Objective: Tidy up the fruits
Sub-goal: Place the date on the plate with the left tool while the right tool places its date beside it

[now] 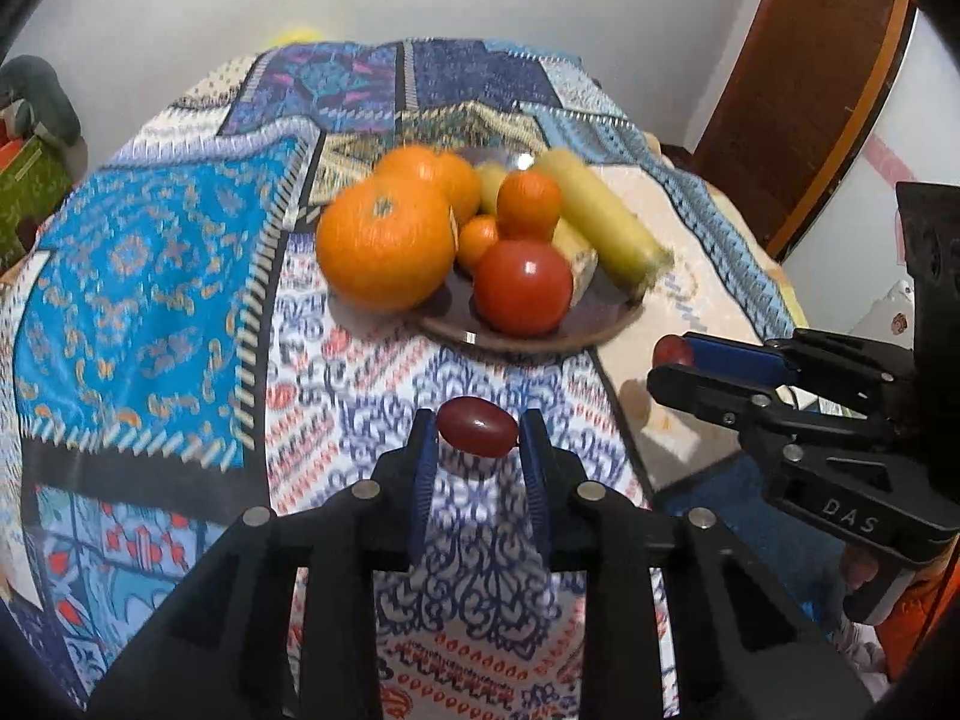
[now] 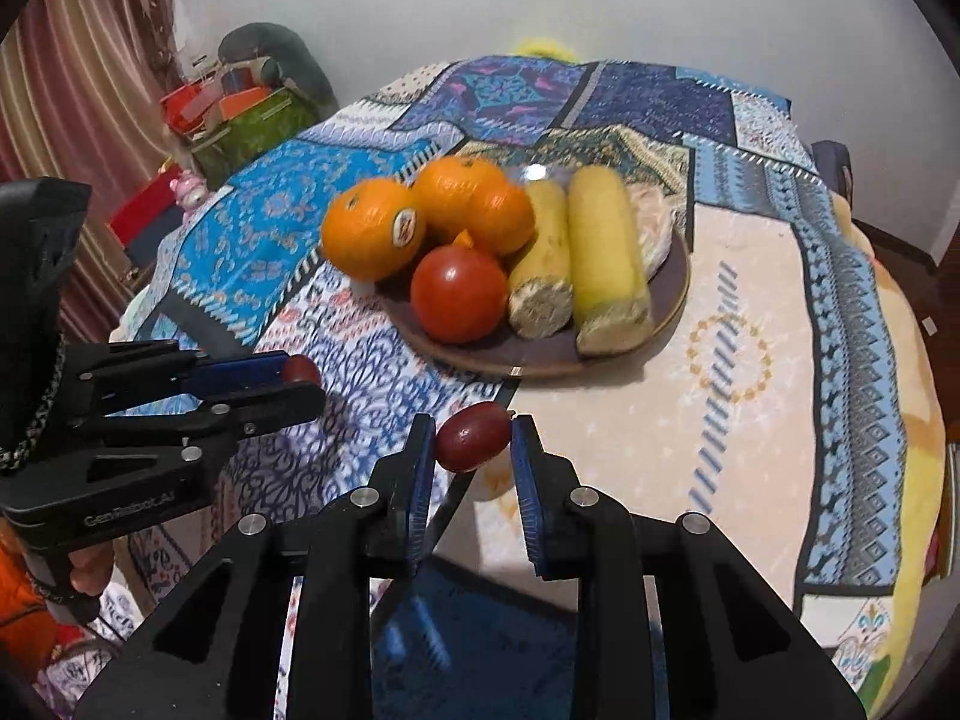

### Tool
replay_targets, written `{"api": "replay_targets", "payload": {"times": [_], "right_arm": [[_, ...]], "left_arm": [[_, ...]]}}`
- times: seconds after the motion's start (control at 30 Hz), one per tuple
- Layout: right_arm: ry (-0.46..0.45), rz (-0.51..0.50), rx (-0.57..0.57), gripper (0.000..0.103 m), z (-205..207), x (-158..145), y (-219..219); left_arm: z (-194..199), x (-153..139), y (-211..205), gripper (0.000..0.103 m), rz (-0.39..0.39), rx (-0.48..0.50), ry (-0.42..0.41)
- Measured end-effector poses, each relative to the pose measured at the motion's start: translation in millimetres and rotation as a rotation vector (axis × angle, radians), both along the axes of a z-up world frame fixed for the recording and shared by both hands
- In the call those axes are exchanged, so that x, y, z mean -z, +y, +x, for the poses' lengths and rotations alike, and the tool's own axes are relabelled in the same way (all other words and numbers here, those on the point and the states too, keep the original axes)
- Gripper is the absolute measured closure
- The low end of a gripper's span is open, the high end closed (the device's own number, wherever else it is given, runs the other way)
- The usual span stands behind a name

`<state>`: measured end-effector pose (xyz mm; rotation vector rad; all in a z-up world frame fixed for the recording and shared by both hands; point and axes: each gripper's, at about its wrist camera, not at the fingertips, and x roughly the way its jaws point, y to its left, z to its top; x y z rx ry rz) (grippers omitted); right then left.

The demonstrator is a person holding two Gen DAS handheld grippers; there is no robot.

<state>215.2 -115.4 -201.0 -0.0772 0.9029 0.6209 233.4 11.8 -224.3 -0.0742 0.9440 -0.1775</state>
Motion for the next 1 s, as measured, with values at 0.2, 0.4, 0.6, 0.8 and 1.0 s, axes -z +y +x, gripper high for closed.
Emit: {"api": "replay_targets", "payload": {"times": [0.2, 0.4, 0.6, 0.8, 1.0], "right_arm": [[-0.026, 0.012, 0.027, 0.080, 18.2, -5.2, 0.5], [-0.017, 0.012, 0.038, 0.080, 31.6, 2.5, 6.1], [-0.003, 0.014, 0.043, 0.080, 38.9, 10.3, 6.0], [0.002, 0.005, 0.039, 0.079, 40.3, 15.2, 9.3], [0.006, 0.002, 0.040, 0.079, 40.8, 15.2, 10.7]], "left_arm": [[24.5, -1.7, -1.5, 0.075, -0.005, -0.020, -0.014], [44.5, 4.2, 2.5, 0.075, -0.023, -0.039, -0.010], [54.4, 8.5, 0.4, 0.075, -0.032, -0.034, -0.009], [52.5, 9.0, -1.3, 0.075, -0.019, -0.031, -0.019], [52.3, 10.5, 0.6, 0.070, -0.025, -0.039, -0.004]]}}
